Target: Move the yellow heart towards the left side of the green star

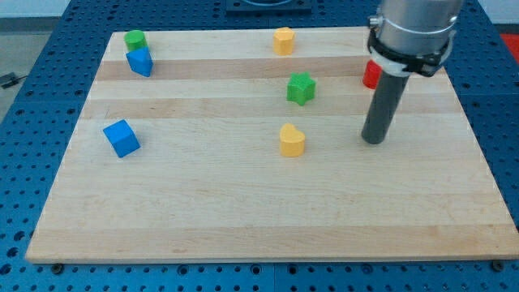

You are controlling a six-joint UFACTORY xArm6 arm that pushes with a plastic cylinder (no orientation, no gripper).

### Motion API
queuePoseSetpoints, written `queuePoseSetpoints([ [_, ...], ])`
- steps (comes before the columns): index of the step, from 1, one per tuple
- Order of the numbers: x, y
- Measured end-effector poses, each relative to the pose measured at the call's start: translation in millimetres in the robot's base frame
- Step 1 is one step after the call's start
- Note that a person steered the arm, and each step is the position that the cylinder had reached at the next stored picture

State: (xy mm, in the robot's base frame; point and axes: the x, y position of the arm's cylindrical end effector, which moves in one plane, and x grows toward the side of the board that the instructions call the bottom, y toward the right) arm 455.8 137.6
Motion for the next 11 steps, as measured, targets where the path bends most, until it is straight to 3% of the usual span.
queuePoseSetpoints([
  [3,0.9,-97.4],
  [6,32.8,-89.5],
  [10,-37.0,-218.2],
  [11,-38.2,-222.2],
])
